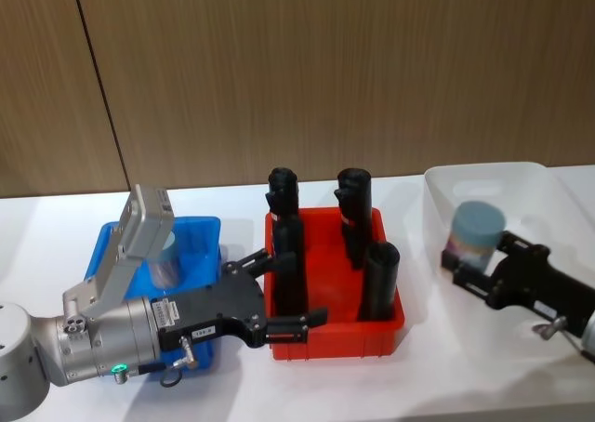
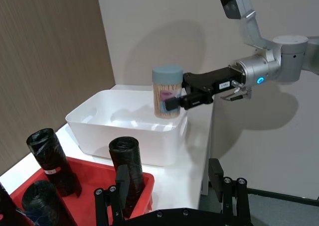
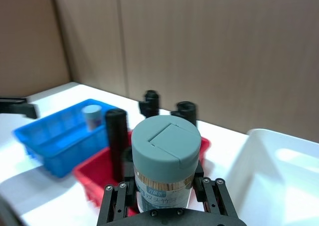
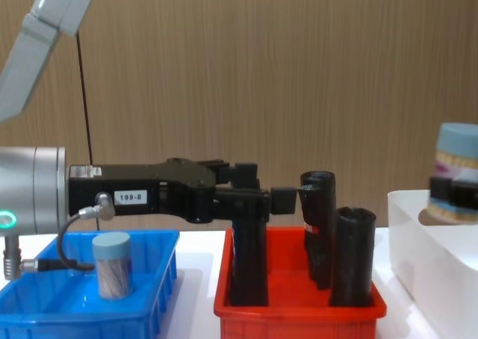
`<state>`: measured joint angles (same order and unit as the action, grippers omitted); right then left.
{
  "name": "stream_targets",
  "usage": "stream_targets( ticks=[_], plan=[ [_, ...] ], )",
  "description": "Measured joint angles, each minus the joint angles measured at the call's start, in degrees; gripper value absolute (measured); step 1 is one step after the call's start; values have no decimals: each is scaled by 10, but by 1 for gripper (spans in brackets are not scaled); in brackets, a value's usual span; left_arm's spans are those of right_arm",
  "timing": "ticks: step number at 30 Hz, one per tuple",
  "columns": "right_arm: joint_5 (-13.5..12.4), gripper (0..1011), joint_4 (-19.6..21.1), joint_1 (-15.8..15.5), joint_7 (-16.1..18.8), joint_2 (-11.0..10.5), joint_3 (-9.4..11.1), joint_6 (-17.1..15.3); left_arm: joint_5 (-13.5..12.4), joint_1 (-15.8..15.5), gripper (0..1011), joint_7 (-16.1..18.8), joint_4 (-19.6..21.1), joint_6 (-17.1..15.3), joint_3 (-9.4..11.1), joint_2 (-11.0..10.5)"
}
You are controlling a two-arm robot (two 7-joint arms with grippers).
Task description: Pick the cotton swabs from the blue box and place them into the white box.
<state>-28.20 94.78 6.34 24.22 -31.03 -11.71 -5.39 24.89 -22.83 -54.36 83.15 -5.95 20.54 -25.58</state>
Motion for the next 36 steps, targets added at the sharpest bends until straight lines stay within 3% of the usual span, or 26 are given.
stream_targets(
  ticks=[7,21,24,33,36],
  plan=[
    [9,653,-12,9,-42,-5,9,-6,0,0,1004,0,0,0,0,0],
    [79,657,-114,86,-84,21,4,-31,0,0,1004,0,0,0,0,0],
    [87,695,-128,96,-85,26,2,-33,0,0,1004,0,0,0,0,0],
    [105,968,-160,119,-91,36,-1,-34,0,0,1004,0,0,0,0,0],
    [108,1001,-162,121,-91,36,-1,-33,0,0,1004,0,0,0,0,0]
  ],
)
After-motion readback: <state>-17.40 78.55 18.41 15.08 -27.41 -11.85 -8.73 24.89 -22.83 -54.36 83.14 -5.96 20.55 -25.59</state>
